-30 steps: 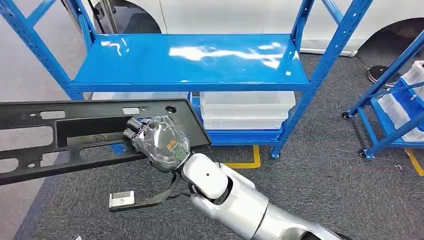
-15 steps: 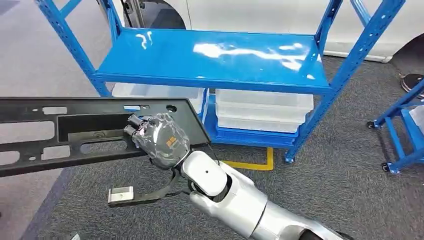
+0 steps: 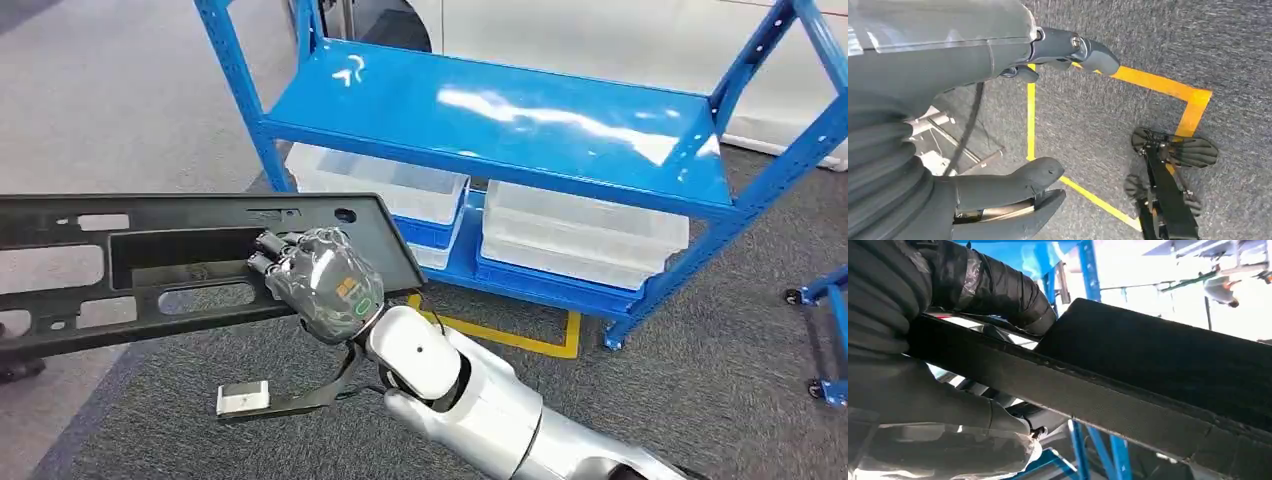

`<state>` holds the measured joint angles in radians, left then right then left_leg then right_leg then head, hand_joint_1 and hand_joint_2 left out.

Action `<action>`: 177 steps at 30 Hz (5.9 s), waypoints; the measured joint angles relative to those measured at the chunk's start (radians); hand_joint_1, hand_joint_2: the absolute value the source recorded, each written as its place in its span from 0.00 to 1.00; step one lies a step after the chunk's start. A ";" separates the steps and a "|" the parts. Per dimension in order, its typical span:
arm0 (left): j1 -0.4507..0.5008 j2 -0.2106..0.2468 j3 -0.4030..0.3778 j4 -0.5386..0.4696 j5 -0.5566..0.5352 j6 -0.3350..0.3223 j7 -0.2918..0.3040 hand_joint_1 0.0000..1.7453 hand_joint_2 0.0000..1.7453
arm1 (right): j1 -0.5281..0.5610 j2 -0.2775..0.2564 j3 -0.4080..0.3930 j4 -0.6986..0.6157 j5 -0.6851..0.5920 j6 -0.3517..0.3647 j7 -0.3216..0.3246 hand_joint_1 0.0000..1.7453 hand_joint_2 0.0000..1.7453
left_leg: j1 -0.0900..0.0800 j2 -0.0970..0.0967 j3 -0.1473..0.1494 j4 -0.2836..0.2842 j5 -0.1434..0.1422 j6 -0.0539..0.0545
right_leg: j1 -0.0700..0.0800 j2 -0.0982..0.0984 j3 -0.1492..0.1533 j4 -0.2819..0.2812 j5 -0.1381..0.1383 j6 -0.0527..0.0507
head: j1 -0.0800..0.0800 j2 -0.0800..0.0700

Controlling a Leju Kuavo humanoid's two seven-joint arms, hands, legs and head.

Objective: Take the parts from the cabinet and place them on the table.

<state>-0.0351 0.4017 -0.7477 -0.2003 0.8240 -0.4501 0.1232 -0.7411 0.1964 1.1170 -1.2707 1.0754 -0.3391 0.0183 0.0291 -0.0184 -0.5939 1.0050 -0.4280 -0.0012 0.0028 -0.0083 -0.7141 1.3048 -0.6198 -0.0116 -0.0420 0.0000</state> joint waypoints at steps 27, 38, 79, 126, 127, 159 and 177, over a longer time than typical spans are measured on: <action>0.030 -0.004 -0.013 0.010 0.034 0.037 -0.034 0.00 1.00 | 0.008 -0.008 -0.015 0.005 0.010 0.015 0.008 1.00 1.00 | -0.004 0.034 -0.002 -0.012 0.019 -0.006 | 0.005 -0.075 0.147 -0.261 0.119 -0.008 | 0.000 0.000; 0.009 -0.003 -0.019 0.010 0.017 0.049 -0.053 0.00 1.00 | 0.014 -0.017 -0.016 0.005 -0.002 0.014 0.009 1.00 1.00 | -0.003 -0.096 -0.034 0.013 0.026 -0.014 | -0.008 0.101 0.136 -0.259 0.137 -0.018 | 0.000 0.000; -0.033 -0.105 -0.058 -0.005 0.014 0.128 -0.036 0.00 1.00 | 0.115 -0.188 -0.056 -0.111 0.074 -0.055 0.024 1.00 1.00 | -0.007 0.014 -0.161 0.284 -0.088 -0.045 | 0.008 -0.050 0.135 -0.284 0.162 -0.044 | -0.002 0.000; -0.016 -0.062 -0.067 -0.008 0.038 0.108 -0.072 0.00 1.00 | 0.106 -0.156 -0.059 -0.072 0.063 -0.043 0.019 1.00 1.00 | -0.012 -0.060 -0.016 0.006 0.019 0.021 | 0.001 0.010 0.026 -0.049 0.077 0.004 | -0.001 0.000; -0.012 -0.060 -0.066 -0.007 0.048 0.106 -0.068 0.00 1.00 | 0.102 -0.146 -0.059 -0.066 0.060 -0.039 0.016 1.00 1.00 | -0.012 -0.074 -0.015 0.010 0.017 0.019 | 0.001 0.022 0.065 -0.135 0.126 -0.001 | -0.001 0.000; 0.008 -0.016 -0.063 0.005 0.076 0.064 -0.063 0.00 1.00 | 0.039 -0.025 -0.058 0.012 0.052 -0.005 0.027 1.00 1.00 | -0.010 -0.097 -0.024 0.018 0.012 0.016 | 0.005 0.073 0.114 -0.248 0.170 -0.018 | -0.001 0.000; -0.013 -0.047 -0.069 -0.004 0.066 0.076 -0.048 0.00 1.00 | 0.060 -0.114 -0.057 -0.079 0.063 0.035 0.035 1.00 1.00 | -0.003 0.085 -0.035 0.023 0.012 -0.029 | 0.000 -0.104 0.160 -0.283 0.130 0.011 | 0.000 0.000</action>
<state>-0.0476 0.3551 -0.8164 -0.2041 0.8904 -0.3746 0.0755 -0.6807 0.0820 1.0601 -1.3500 1.1383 -0.3041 0.0534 0.0259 0.0670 -0.6290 1.0282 -0.4161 -0.0303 0.0031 -0.1128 -0.5545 1.0222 -0.4899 -0.0009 -0.0419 0.0000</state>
